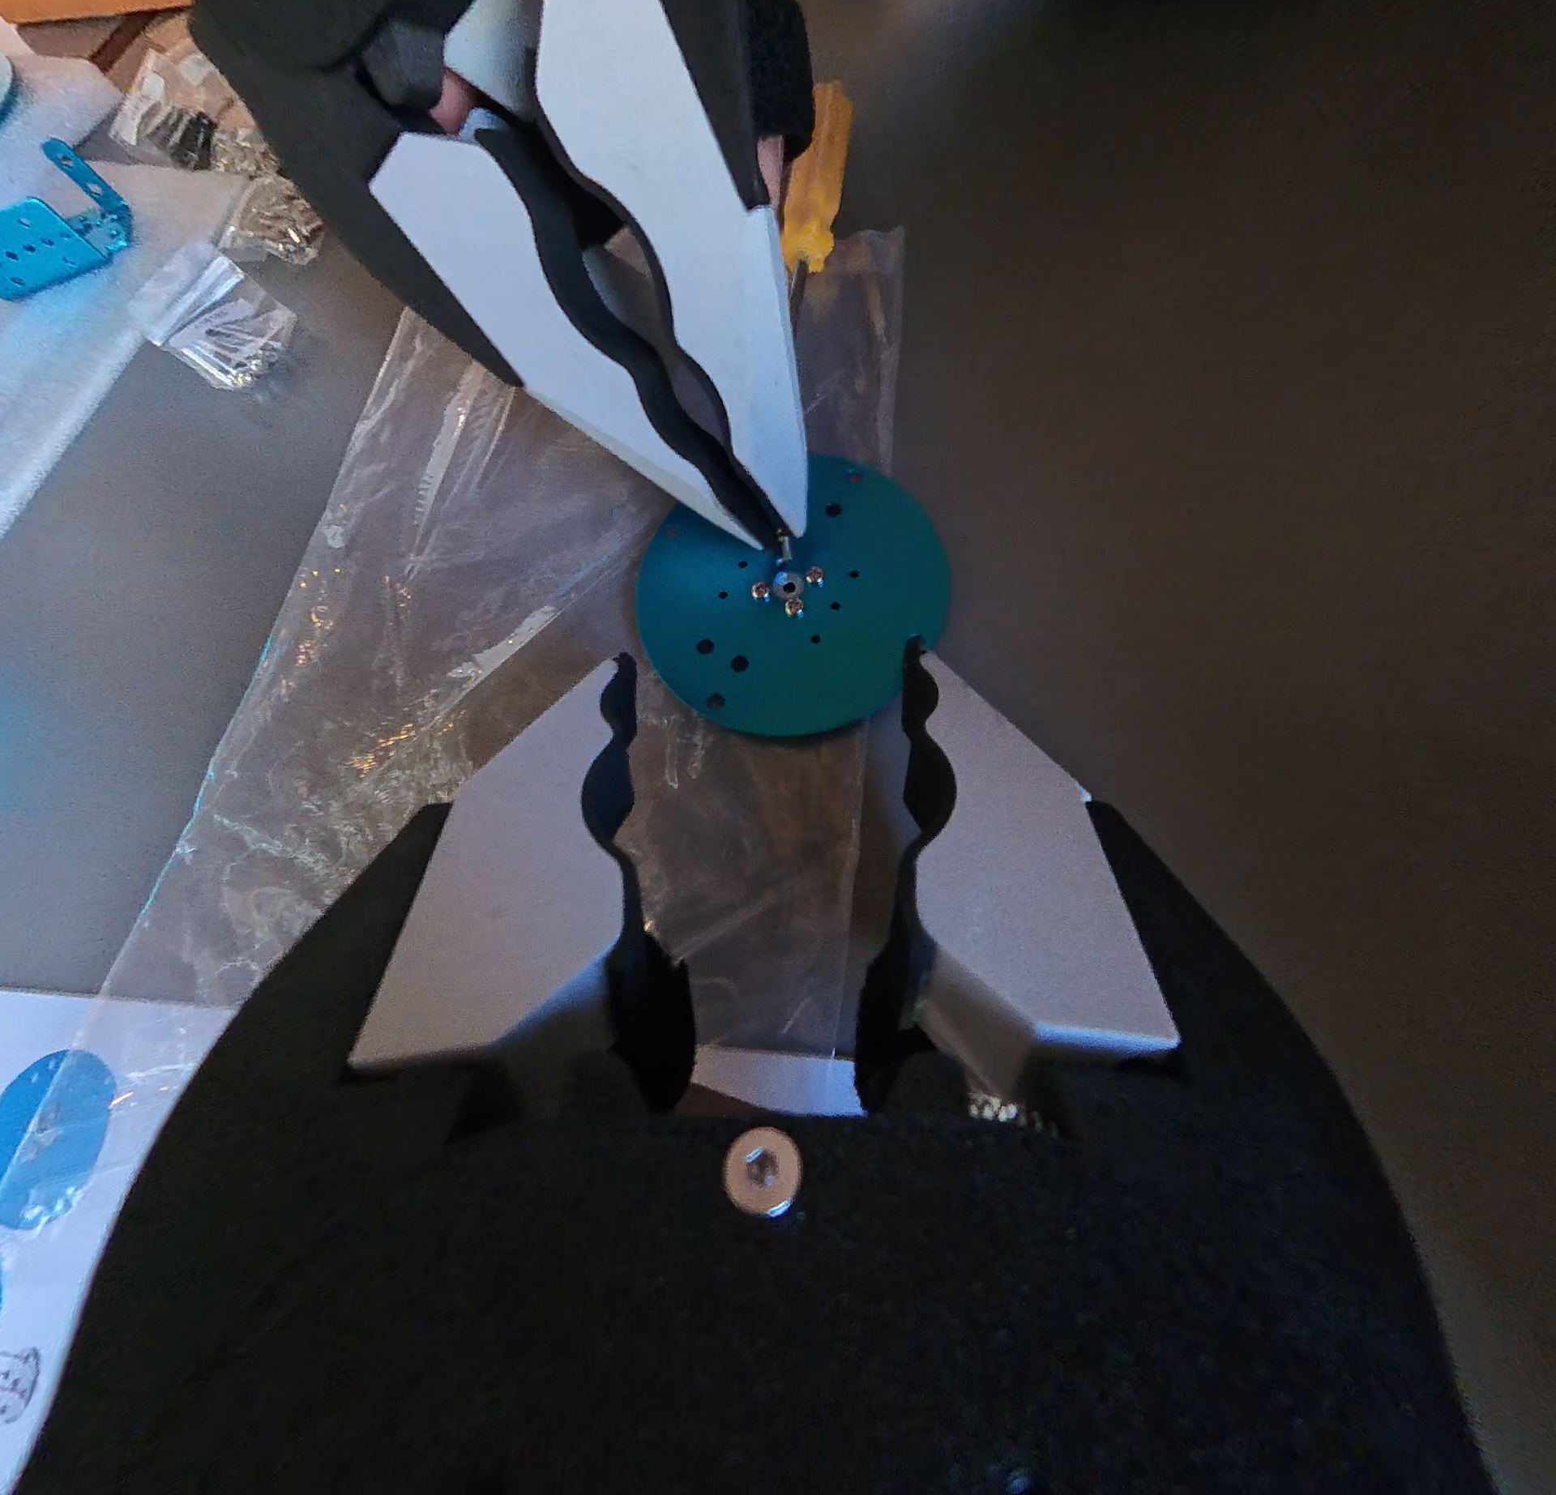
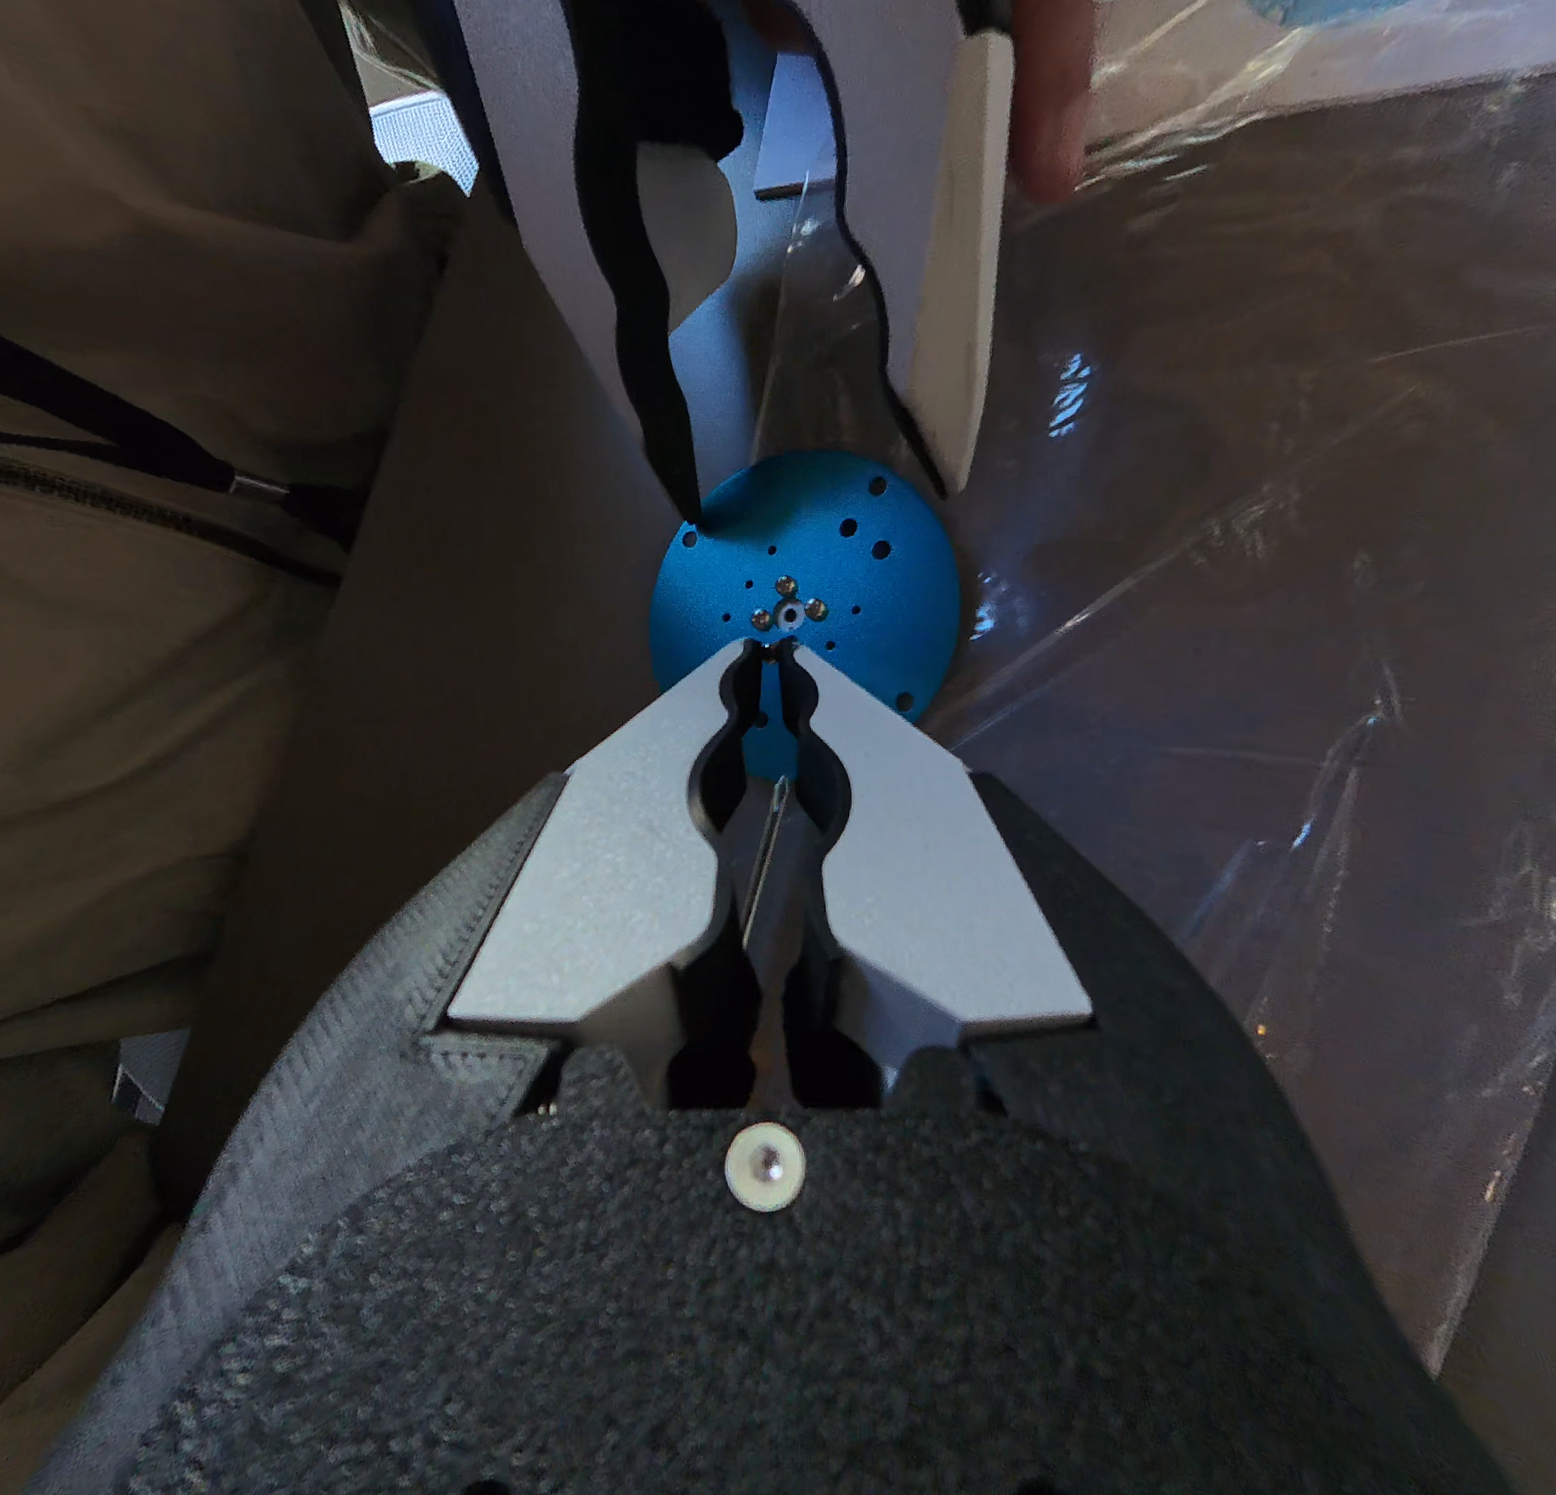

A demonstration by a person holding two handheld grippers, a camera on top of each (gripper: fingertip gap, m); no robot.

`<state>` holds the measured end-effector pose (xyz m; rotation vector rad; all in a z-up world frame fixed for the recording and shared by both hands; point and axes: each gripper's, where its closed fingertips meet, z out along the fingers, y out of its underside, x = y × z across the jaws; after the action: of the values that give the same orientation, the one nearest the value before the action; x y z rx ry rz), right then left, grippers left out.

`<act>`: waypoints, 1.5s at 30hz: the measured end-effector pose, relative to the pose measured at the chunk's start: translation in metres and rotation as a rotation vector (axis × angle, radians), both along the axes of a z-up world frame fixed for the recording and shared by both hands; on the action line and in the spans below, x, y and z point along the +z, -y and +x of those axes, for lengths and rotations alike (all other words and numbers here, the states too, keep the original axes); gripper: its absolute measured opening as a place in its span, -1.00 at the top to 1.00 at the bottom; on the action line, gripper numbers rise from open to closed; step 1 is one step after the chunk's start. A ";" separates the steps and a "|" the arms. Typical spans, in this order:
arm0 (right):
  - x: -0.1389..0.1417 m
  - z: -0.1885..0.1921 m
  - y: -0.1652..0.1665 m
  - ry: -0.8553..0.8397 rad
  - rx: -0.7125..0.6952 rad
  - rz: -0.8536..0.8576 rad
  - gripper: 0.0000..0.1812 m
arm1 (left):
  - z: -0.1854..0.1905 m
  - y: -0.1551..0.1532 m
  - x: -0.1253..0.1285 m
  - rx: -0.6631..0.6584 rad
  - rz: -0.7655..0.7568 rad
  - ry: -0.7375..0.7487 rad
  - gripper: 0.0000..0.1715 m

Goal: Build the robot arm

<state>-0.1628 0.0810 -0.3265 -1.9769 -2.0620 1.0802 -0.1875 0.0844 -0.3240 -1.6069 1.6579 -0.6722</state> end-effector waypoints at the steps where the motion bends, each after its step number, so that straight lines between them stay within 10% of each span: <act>1: 0.000 -0.001 -0.001 -0.002 -0.006 0.003 0.96 | 0.000 0.000 -0.001 -0.002 -0.003 -0.006 0.26; 12: -0.004 0.000 -0.002 0.140 0.018 0.077 0.97 | 0.000 -0.001 0.005 0.012 -0.026 0.029 0.26; 29: -0.004 -0.003 -0.005 0.296 -0.027 -0.073 0.97 | -0.012 -0.031 0.004 0.470 -0.620 0.127 0.64; 45: -0.002 -0.005 -0.004 0.210 -0.034 -0.032 0.99 | -0.002 -0.029 0.003 0.380 -0.778 0.088 0.96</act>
<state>-0.1676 0.0855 -0.3290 -2.2197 -2.1115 0.9416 -0.1892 0.1129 -0.3214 -2.3007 1.0099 -1.2490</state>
